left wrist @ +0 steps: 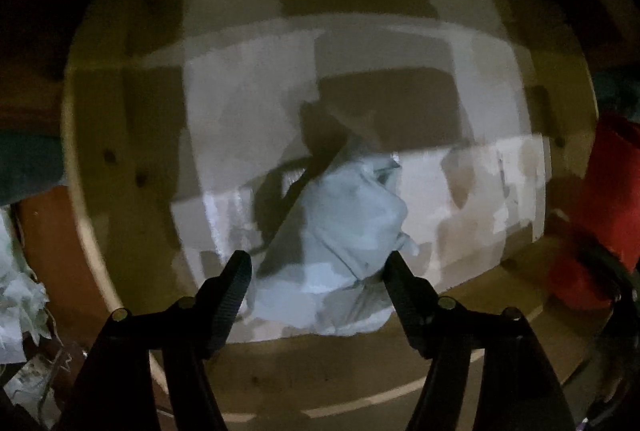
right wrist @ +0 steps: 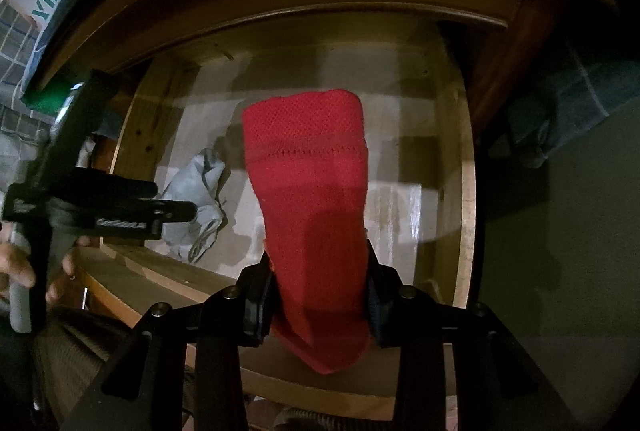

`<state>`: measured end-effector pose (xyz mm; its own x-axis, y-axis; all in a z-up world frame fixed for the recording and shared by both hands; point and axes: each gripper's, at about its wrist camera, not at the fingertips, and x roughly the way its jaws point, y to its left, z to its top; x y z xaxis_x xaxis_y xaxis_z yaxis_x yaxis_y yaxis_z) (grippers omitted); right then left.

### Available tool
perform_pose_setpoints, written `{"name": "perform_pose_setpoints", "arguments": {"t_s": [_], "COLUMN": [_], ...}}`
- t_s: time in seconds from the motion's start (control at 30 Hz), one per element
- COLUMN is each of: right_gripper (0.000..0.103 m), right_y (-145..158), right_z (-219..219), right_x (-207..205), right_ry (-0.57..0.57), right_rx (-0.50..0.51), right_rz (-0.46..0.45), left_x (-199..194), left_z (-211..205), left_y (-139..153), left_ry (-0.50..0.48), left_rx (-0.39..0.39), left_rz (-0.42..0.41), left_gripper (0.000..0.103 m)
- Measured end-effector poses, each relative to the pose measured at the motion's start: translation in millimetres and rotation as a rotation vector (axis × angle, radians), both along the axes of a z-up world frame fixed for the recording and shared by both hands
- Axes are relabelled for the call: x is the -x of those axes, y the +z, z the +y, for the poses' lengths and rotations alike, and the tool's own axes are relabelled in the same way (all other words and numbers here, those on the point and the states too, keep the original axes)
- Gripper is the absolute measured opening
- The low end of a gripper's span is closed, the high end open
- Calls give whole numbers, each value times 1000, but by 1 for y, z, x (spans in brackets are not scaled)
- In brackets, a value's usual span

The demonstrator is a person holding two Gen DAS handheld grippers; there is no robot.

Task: Take underwear out of drawer
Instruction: 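Lift the pale cloth with the left tool out of the drawer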

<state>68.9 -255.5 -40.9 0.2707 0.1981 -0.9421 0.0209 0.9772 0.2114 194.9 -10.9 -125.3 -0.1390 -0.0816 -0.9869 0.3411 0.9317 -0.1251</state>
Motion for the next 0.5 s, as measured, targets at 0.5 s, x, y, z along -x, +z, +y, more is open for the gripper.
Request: {"name": "perform_pose_setpoints", "arguments": {"t_s": [0.5], "right_gripper": [34], "right_y": [1], "right_z": [4], "right_x": [-3], "right_ry": [6], "right_rx": [10], "right_rz": [9], "left_x": [-5], "left_z": [23], "left_y": [-4], "left_ry": [148], "left_rx": [72], "left_rz": [80], "left_gripper": [40]}}
